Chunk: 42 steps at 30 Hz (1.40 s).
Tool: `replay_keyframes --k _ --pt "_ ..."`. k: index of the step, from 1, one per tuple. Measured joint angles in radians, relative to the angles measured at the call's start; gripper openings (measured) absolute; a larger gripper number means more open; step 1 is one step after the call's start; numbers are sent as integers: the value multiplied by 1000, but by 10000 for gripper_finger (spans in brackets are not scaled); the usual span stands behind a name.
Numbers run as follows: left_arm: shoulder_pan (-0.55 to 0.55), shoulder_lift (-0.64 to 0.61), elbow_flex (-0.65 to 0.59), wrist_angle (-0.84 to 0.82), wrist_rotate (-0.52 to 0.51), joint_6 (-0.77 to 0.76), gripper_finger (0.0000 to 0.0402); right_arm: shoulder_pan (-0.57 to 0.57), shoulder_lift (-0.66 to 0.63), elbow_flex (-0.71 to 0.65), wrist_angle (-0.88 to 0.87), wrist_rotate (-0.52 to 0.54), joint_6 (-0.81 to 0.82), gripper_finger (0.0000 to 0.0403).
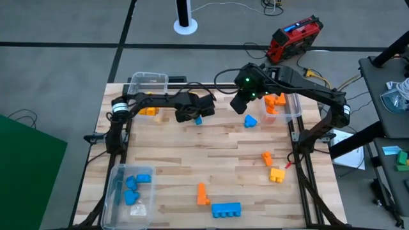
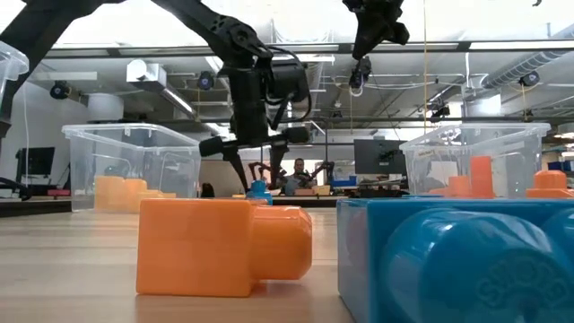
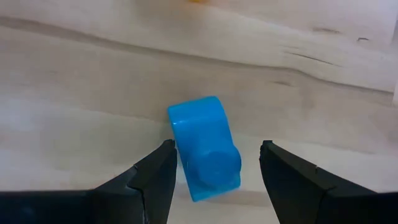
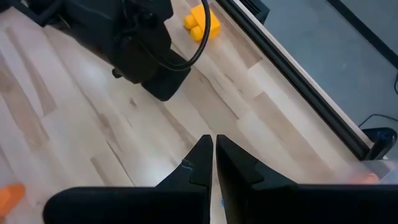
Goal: Sort blocks
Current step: Put the top right blue game piece into the bottom left transparent bin
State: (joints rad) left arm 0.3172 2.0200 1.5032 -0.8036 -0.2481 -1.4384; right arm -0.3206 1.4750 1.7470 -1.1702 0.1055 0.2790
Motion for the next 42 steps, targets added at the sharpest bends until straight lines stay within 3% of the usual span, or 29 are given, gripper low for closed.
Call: replay_keyframes --k 12,19,27,32,37,42 --pt "-1 76 0 8 12 12 206 0 0 0 -4 -1 -21 12" --pt "-2 104 1 10 22 113 201 0 0 0 -4 -2 -21 12" --pt "-15 108 2 14 23 244 106 0 0 0 -3 -3 -18 12" --pt "-30 98 1 0 31 305 104 0 0 0 -4 -3 -25 12" --pt "-56 33 -2 -70 66 385 104 0 0 0 -4 -2 -50 12" --pt "-112 -142 -2 -134 160 460 104 0 0 0 -3 -2 -55 12"
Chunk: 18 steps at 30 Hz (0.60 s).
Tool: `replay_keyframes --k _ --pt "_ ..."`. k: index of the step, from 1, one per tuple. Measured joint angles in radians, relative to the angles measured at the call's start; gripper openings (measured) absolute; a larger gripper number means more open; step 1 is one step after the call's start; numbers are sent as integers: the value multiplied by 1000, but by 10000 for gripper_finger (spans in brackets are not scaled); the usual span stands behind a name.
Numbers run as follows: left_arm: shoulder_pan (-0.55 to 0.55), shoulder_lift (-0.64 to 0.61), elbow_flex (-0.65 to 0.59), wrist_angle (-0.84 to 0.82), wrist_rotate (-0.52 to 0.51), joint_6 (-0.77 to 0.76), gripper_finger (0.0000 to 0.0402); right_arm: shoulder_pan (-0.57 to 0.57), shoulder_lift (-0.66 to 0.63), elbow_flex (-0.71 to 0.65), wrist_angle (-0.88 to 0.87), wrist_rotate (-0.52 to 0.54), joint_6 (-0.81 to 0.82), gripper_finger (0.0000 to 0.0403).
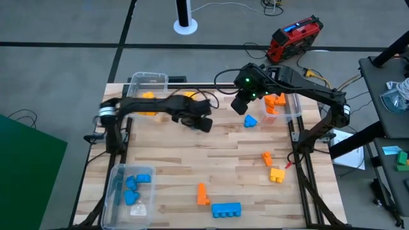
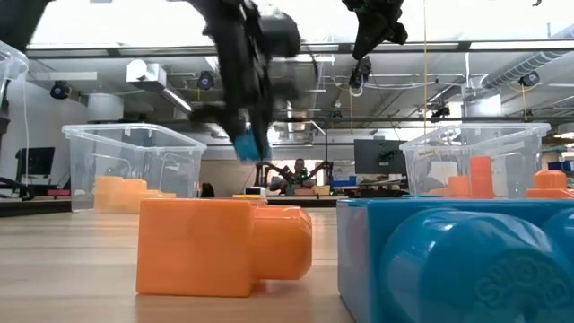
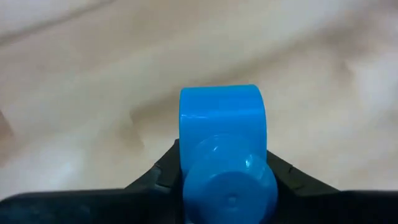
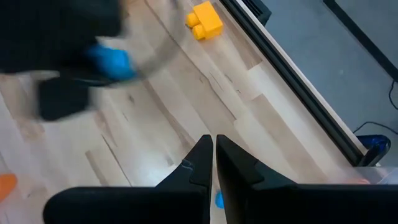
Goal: Sort blocks
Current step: Put the top right blue game piece into the bottom left transparent bin
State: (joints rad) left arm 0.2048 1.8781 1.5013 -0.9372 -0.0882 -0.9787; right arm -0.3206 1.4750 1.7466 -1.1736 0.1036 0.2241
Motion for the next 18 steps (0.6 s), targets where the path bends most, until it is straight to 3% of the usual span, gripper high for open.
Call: replay_keyframes --k 6,10,18 --pt "-168 -266 2 -139 110 -94 104 0 0 0 0 0 -1 12" --pt "-337 -422 2 -234 165 -253 105 0 0 0 1 0 -1 12" --pt "-664 -541 2 -442 150 -627 116 4 26 -1 3 -11 -12 12"
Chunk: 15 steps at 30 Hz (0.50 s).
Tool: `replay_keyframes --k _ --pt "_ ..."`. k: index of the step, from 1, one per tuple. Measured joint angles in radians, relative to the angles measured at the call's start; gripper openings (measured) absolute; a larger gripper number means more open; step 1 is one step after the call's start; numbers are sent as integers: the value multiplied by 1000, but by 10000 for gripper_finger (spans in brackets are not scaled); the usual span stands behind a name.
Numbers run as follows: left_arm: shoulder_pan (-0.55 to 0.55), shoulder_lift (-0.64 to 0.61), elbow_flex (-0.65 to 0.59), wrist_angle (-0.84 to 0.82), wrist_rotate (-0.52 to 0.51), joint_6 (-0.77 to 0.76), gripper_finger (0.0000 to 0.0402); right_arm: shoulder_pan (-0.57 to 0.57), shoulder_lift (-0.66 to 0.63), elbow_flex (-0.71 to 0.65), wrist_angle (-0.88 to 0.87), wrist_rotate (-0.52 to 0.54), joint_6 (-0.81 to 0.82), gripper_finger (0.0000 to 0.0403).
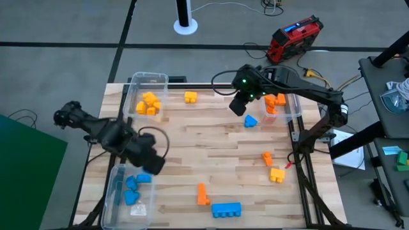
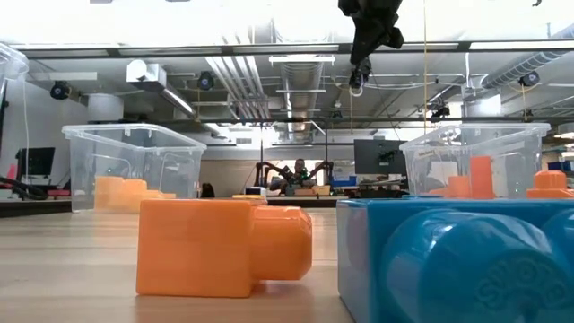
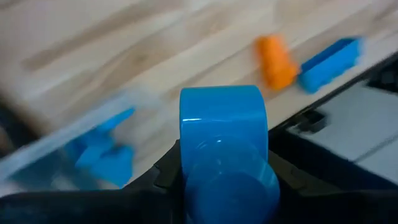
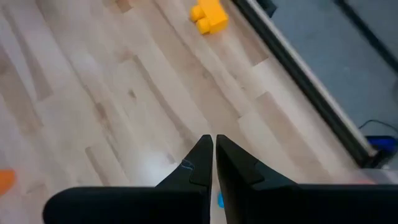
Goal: Sort blocks
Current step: Put the top right blue game piece into the bottom left transparent bin
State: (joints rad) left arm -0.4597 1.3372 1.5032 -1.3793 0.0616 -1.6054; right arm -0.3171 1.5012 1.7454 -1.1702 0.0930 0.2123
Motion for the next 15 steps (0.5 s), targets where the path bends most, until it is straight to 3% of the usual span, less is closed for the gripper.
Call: replay_keyframes --k 10,15 --pt "-193 3 0 -138 29 -8 117 33 47 0 0 -25 144 12" --pt "-261 3 -24 -194 6 -35 146 45 58 0 0 -26 198 12"
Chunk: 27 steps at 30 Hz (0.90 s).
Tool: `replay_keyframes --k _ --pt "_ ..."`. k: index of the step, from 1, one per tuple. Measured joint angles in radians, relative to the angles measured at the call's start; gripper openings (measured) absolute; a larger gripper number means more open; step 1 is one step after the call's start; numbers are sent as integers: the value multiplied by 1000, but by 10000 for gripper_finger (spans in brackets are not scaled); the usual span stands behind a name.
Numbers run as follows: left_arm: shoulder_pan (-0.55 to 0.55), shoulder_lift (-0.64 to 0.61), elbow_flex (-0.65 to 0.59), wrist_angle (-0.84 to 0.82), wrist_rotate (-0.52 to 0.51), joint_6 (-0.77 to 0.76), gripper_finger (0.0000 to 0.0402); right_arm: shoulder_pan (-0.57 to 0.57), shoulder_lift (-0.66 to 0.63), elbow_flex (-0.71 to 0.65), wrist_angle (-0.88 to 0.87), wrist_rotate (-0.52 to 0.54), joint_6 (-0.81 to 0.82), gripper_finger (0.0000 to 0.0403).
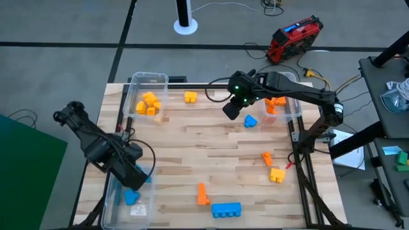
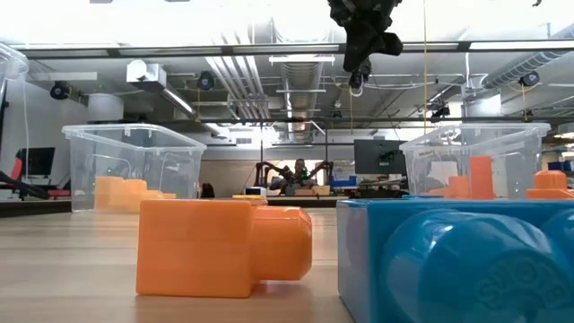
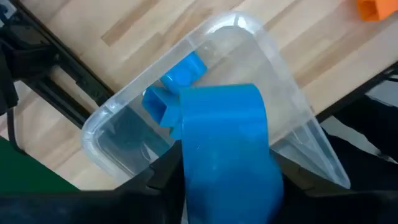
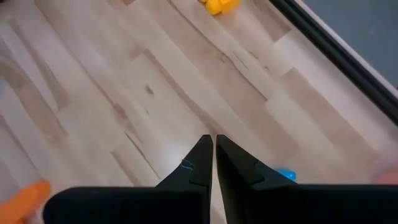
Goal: Sort blocks
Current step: Put the top right blue game piece into the bottom left transparent bin, then put the right orange game piece into the top right transparent bin
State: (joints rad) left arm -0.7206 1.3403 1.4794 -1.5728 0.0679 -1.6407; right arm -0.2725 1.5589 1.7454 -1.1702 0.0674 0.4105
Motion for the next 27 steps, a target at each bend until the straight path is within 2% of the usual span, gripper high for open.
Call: replay_keyframes --k 9,12,22,27 --pt "-20 3 -28 9 -29 19 210 27 0 0 -3 -11 82 12" --pt "-19 3 -6 32 -118 55 219 54 0 0 -4 -16 113 12" --pt "23 3 81 58 -526 187 220 236 3 0 -15 -27 320 12" --pt "87 3 82 93 -568 305 215 329 5 0 -47 -27 461 12"
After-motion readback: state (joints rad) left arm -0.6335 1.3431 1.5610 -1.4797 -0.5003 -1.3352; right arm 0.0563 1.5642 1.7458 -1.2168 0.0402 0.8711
